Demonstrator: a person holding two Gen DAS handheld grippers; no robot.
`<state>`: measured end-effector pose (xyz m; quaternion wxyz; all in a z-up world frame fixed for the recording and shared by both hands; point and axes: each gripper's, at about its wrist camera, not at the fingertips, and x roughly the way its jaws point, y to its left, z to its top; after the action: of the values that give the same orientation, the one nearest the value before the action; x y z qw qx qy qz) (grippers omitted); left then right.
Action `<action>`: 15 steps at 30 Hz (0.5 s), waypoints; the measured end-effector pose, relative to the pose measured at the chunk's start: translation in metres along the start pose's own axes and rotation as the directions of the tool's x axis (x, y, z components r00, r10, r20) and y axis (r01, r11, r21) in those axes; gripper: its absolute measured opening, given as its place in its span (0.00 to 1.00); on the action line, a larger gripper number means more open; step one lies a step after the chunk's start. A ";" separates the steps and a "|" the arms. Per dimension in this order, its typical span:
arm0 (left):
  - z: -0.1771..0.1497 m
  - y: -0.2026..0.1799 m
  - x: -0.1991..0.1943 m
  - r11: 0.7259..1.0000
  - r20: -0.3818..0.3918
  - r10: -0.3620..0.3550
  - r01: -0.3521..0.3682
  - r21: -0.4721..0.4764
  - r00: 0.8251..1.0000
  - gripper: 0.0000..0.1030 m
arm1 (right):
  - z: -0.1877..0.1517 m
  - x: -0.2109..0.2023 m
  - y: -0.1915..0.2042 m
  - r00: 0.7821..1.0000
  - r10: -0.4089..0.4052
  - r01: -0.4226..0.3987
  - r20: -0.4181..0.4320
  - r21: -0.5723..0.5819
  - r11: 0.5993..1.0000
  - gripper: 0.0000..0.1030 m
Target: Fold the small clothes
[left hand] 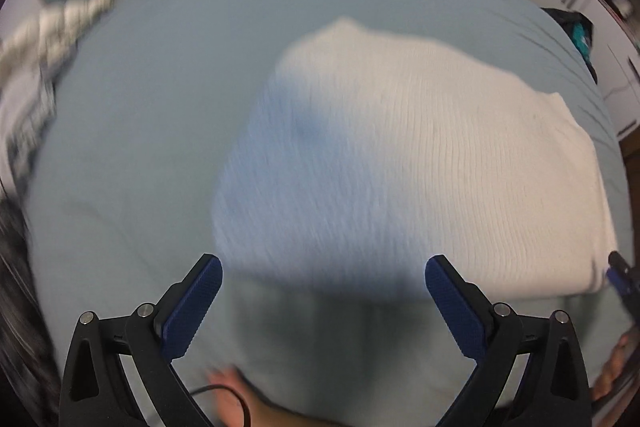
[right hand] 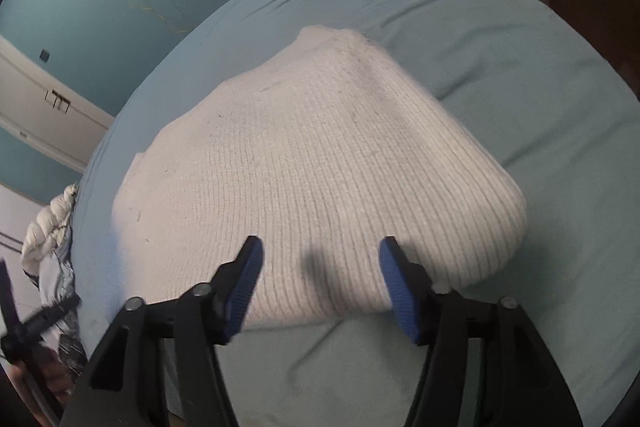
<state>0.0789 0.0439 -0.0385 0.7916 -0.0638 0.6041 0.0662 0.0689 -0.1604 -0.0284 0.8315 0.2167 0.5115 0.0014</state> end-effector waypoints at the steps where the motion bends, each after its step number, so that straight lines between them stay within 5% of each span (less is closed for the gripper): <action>1: -0.006 0.004 0.009 1.000 -0.027 0.012 -0.012 -0.022 1.000 1.00 | -0.004 -0.001 -0.007 1.000 0.005 -0.005 -0.007 0.051 0.999 0.81; 5: -0.018 0.013 0.033 0.995 -0.111 0.080 -0.086 -0.050 0.991 1.00 | -0.014 0.004 -0.030 0.993 0.092 -0.076 -0.070 0.209 0.975 0.82; 10: -0.023 0.040 0.056 0.974 -0.209 -0.048 -0.001 -0.226 0.977 1.00 | -0.023 0.020 -0.063 0.969 0.203 -0.127 -0.142 0.420 0.899 0.82; 15: -0.024 0.061 0.082 0.923 -0.266 -0.209 0.100 -0.370 0.941 0.99 | -0.023 0.050 -0.085 0.943 0.272 -0.126 -0.194 0.546 0.828 0.82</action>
<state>0.0668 0.1023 -0.1254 0.6690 -0.2615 0.6886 0.0993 0.0550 -0.2177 -0.1105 0.6598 0.4864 0.5724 -0.0225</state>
